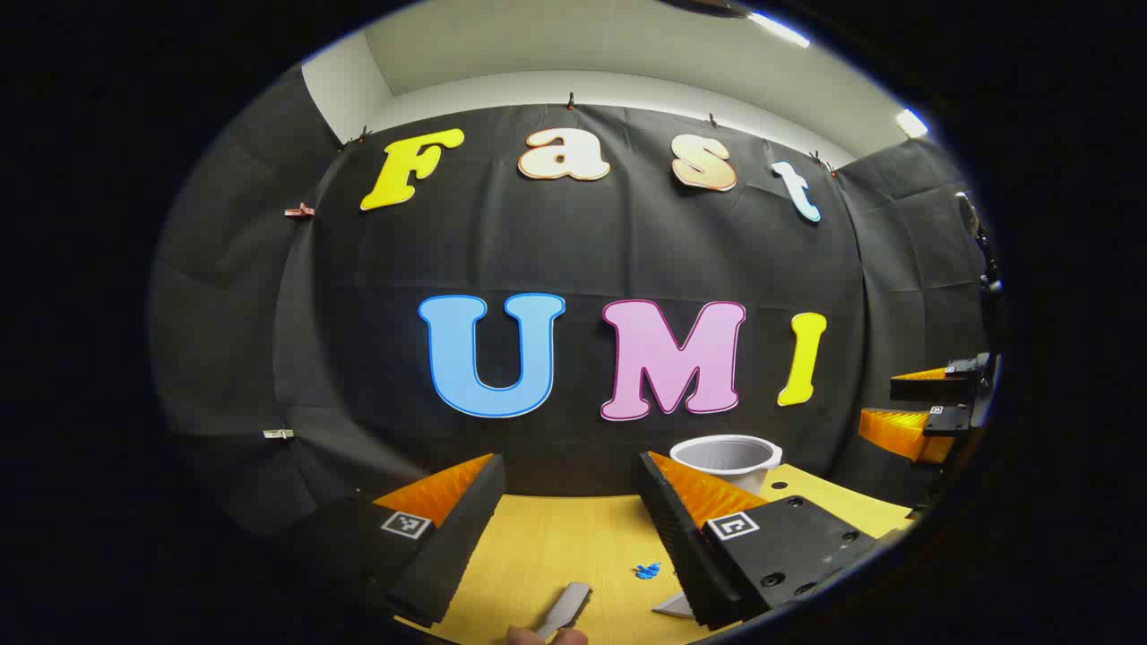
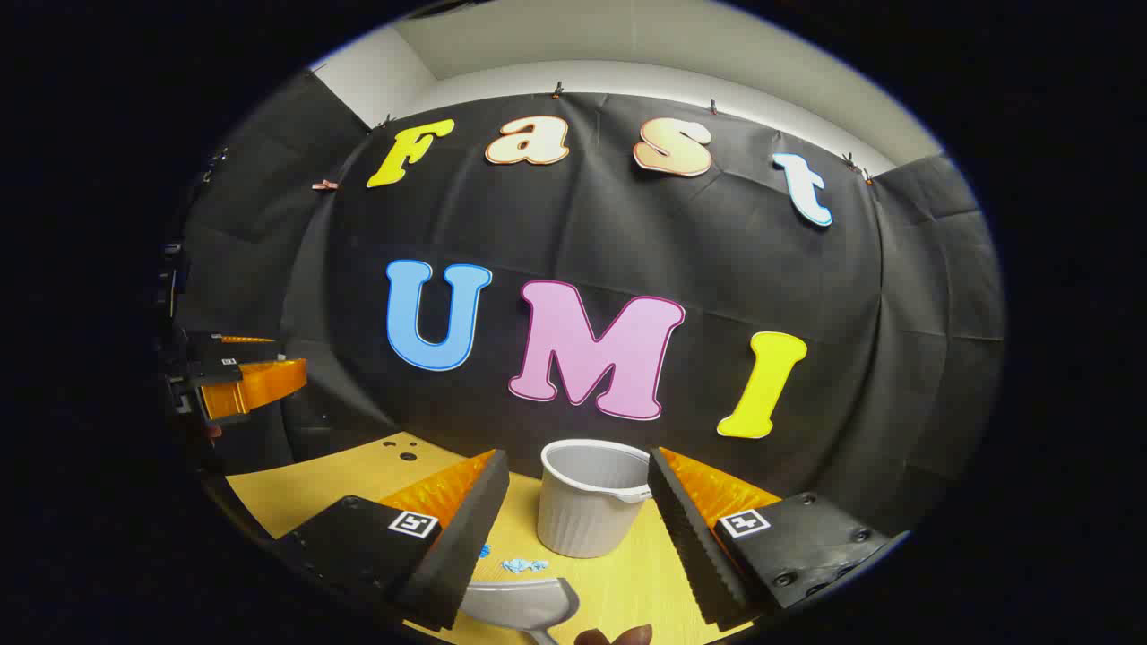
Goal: Pick up the small broom and dustpan from the desktop, sweep the trash into the dustpan with the broom, and then empty the trash into the garbage bin.
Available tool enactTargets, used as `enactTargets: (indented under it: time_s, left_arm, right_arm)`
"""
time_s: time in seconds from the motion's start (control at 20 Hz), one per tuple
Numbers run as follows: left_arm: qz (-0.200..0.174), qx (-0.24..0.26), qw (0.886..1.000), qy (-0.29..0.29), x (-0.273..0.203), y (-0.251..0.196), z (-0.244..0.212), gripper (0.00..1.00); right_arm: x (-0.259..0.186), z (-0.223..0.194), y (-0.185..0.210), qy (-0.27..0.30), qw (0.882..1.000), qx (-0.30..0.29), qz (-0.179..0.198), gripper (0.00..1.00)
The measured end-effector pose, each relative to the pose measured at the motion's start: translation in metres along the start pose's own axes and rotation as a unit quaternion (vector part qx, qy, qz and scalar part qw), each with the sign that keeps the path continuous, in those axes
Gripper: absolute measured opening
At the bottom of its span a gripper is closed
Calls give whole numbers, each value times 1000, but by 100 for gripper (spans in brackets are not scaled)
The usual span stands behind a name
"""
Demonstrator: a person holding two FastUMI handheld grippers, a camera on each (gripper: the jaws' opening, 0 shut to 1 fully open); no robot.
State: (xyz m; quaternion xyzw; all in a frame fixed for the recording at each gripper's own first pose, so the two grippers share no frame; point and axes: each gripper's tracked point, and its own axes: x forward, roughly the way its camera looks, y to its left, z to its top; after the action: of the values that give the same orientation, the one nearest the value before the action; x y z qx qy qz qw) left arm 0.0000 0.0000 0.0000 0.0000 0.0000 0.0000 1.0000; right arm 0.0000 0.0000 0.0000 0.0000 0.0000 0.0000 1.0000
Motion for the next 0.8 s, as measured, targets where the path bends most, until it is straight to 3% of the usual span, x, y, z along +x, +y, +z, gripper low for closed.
enactTargets:
  time_s: [0.65, 0.8]
  left_arm:
    - [-13, 9, 1000, 13, 21, -10, -13, 96]
    - [-11, 6, 1000, 15, 22, -10, -14, 96]
  right_arm:
    - [15, -16, -4, 12, 1000, 6, 5, 97]
    - [16, -31, 3, 36, 999, 4, 35, 97]
